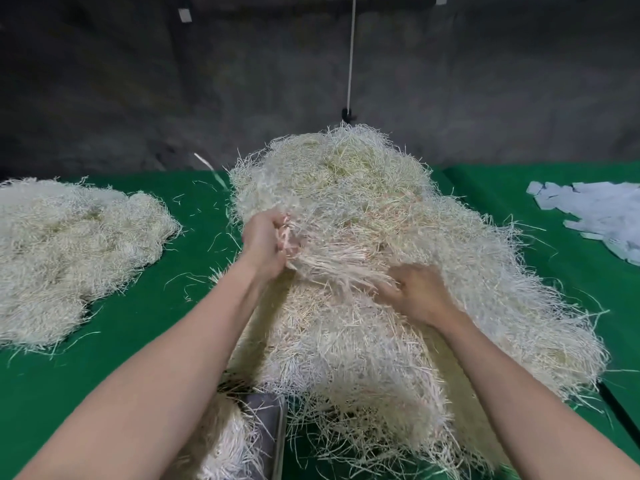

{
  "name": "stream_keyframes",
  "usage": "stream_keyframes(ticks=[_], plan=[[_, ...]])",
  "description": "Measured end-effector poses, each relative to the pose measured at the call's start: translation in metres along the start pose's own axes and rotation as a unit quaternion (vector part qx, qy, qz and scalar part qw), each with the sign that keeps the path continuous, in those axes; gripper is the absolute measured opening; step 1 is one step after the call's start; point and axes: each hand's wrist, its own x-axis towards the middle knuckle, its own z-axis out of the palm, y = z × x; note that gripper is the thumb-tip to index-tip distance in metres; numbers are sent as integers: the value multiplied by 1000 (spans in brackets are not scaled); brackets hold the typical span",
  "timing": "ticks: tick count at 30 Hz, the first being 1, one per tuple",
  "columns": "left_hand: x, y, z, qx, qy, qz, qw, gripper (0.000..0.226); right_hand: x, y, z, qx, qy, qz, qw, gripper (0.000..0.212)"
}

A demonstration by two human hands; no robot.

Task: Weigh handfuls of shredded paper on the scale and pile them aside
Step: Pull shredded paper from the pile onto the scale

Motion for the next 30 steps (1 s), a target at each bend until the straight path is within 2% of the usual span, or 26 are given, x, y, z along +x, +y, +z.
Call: stream_keyframes(ticks=[3,5,7,8,10,11,12,13,14,15,16,17,18,19,20,21,22,23,24,25,26,29,30], plan=[[13,6,-22,74,29,41,996,27,-10,8,-9,108,-22,44,993,17],[16,6,-29,85,7,44,995,28,-9,-7,-21,215,13,43,976,16],[9,1,-24,86,-48,39,994,31,1,-39,-34,276,100,0,956,37],[4,-1,-18,88,-71,42,993,32,4,-61,-38,299,106,-30,948,53],[-2,1,-9,73,-91,52,992,29,6,-97,-32,307,15,-76,949,86],[-3,5,-8,54,-98,57,992,26,5,-109,-22,276,-53,-79,957,91],[-4,11,-8,48,-114,70,990,21,5,-114,-13,225,-109,-69,966,86],[-4,18,-10,80,-146,94,982,11,5,-113,-3,197,-140,-49,969,68],[-3,25,-14,193,-181,123,957,13,6,-110,1,219,-132,-12,967,42],[-2,28,-19,373,-213,142,892,37,7,-106,0,277,-95,32,956,15],[1,25,-23,563,-235,137,780,51,10,-101,-2,329,-50,69,941,7],[2,18,-27,715,-245,126,643,49,14,-97,-5,363,2,87,928,19],[4,10,-30,793,-257,111,541,34,18,-92,-7,373,39,79,923,23],[3,2,-32,811,-265,101,512,21,20,-89,-12,370,64,61,925,23],[3,-1,-36,777,-278,94,557,23,21,-86,-14,358,79,48,929,22],[3,0,-39,687,-286,76,664,26,21,-81,-14,344,85,50,934,20],[5,2,-43,545,-273,57,791,26,19,-74,-11,334,80,63,937,16],[6,5,-44,375,-246,37,893,24,16,-67,-6,319,68,75,942,11],[6,8,-45,214,-208,12,954,18,13,-61,0,292,54,79,952,7],[7,10,-43,95,-164,-17,982,10,9,-56,7,249,40,66,965,5],[8,10,-40,9,-126,-40,991,6,6,-52,14,202,27,47,978,8],[12,16,-35,-187,-50,-66,979,8,-6,-29,31,69,-13,41,997,17],[14,20,-39,-210,-14,-60,976,5,-11,-17,36,28,-24,56,998,22]])
